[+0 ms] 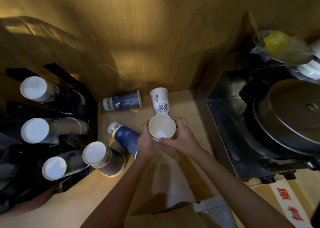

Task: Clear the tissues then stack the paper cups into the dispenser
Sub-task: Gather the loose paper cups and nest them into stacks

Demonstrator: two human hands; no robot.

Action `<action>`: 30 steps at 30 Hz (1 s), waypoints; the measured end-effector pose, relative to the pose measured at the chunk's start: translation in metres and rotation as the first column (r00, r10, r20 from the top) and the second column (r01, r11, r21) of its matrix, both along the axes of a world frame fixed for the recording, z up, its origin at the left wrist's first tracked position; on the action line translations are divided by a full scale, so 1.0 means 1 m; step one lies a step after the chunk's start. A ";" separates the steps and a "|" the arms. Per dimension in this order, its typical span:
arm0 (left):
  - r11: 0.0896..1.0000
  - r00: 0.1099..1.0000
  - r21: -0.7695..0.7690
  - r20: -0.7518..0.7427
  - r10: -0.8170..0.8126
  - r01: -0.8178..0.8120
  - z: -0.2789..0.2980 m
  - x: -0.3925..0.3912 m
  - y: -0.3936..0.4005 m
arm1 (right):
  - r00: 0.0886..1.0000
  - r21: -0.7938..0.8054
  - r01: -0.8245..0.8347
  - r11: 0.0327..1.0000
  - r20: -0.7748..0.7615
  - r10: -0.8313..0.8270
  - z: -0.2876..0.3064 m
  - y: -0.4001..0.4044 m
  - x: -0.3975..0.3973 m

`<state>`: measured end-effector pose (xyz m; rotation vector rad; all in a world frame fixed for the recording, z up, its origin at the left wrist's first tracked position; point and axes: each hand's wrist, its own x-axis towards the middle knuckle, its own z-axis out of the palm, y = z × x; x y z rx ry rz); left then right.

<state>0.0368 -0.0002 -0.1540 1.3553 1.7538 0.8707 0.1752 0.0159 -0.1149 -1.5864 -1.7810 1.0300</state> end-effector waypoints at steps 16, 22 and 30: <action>0.999 0.997 0.035 -0.070 0.014 -0.012 -0.001 -0.009 0.015 | 0.945 -0.201 -0.155 0.967 0.254 0.204 0.032 0.077 0.002; 0.994 0.995 0.062 -0.045 0.092 -0.089 0.004 -0.022 0.035 | 0.983 -0.185 -0.018 0.983 0.179 0.052 0.011 0.123 -0.005; 0.986 0.988 0.068 0.017 0.152 -0.153 -0.001 -0.021 0.052 | 0.986 -0.320 0.159 0.934 0.102 -0.133 -0.034 0.159 -0.020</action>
